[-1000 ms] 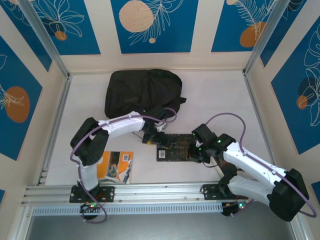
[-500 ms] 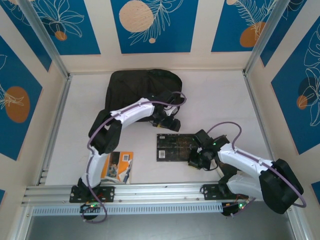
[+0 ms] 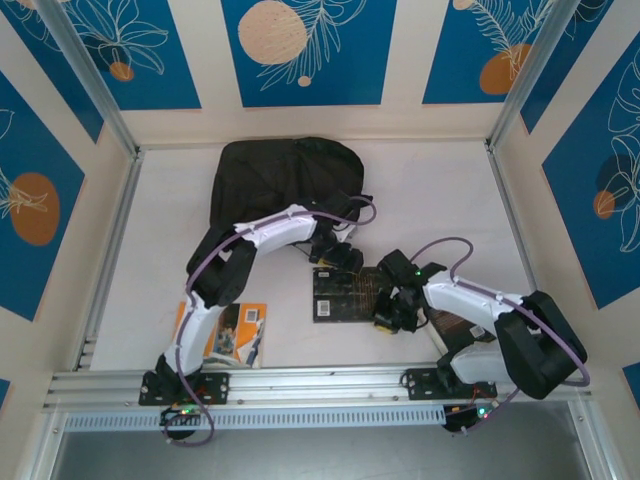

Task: Pack the student bag
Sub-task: Rotate the book at the center of the table.

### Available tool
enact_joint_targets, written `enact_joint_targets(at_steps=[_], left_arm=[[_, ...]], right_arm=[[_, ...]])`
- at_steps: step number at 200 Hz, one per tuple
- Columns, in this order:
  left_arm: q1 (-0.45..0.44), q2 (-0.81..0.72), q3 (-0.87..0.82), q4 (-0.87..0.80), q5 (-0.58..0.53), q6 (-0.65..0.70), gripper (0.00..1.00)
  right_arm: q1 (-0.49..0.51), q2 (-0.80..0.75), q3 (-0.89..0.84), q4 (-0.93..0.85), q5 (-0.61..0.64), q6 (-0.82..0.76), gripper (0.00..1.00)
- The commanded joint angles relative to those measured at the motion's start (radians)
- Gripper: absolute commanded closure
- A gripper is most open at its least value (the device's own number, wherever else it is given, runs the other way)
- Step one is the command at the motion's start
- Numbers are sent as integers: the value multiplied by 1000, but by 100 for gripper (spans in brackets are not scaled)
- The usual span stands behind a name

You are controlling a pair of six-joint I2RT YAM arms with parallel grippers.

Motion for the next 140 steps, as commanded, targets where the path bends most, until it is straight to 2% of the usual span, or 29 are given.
enact_joint_targets(at_steps=[1,44,66,106,140], left_arm=[[-32,-56,-123,-31,54,-27,17],[-43,-226,-315,21,77,-75,17],[-64,-280,-380,65,140,-120,17],[-115,-288,-400,61,157,-118,17],[-113,-318,-394,56,82,-132,17]], right_arm=[[-41,79,23,123,169,-34,100],[-69,174,136,140,148,-66,98],[-79,197,187,145,140,-79,96],[-114,182,215,145,125,-102,91],[-138,112,159,138,82,-92,86]])
